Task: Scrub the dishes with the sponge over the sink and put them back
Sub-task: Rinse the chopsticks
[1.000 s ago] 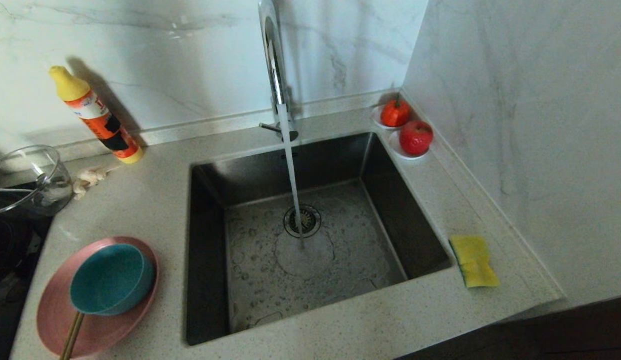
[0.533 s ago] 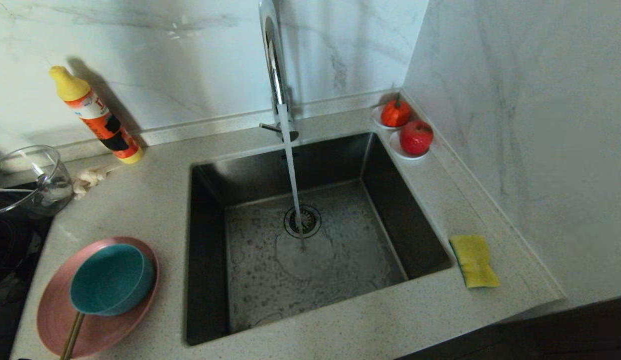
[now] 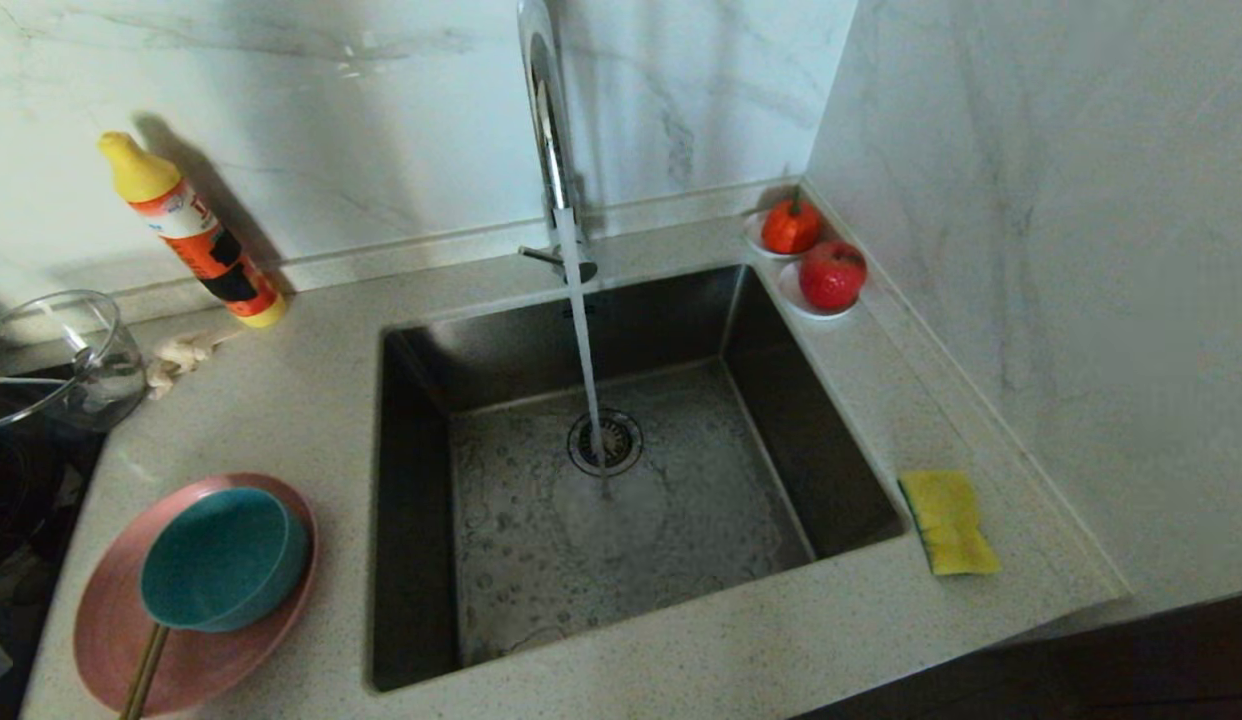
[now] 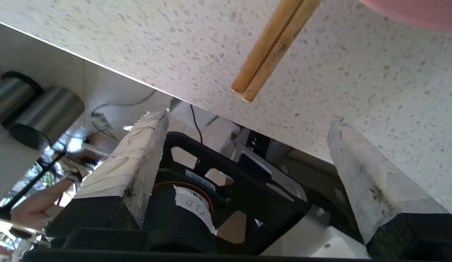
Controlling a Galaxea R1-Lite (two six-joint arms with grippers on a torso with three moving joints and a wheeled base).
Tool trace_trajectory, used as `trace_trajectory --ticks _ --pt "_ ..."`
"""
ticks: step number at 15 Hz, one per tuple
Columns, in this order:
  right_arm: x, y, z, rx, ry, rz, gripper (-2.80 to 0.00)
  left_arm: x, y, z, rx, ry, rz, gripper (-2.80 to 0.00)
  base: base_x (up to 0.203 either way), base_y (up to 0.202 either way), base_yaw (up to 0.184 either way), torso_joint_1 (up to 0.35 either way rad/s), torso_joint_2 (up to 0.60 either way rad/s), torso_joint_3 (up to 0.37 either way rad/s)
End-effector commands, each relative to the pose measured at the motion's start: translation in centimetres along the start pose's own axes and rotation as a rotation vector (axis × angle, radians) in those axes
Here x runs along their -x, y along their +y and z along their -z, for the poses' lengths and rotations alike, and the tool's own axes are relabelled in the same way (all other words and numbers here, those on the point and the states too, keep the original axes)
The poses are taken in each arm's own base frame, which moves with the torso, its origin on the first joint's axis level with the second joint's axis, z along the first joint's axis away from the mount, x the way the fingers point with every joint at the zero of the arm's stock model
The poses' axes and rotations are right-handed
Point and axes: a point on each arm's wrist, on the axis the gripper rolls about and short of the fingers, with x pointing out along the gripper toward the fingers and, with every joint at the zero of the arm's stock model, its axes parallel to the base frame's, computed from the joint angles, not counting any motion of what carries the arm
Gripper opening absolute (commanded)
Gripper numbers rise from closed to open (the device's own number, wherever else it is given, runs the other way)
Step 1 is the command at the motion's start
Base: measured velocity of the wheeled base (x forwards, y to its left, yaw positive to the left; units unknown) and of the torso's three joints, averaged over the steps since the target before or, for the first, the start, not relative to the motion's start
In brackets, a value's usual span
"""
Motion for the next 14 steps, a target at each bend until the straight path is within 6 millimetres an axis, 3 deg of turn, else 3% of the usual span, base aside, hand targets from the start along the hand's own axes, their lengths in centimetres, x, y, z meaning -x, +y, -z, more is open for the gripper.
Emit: trace_trajectory --ticks 1,14 --pt "-0.01 0.0 -0.01 0.001 0.001 0.0 -2.8 -0.65 0.01 -0.17 0.007 0.043 -0.007 0.0 0.0 0.0 0.0 0.0 0.0 0.0" --pt "-0.01 0.0 0.01 0.0 0.001 0.0 -2.8 -1.47 -0.09 -0.71 0.025 0.093 -0.002 0.0 0.0 0.0 0.0 0.0 0.0 0.0"
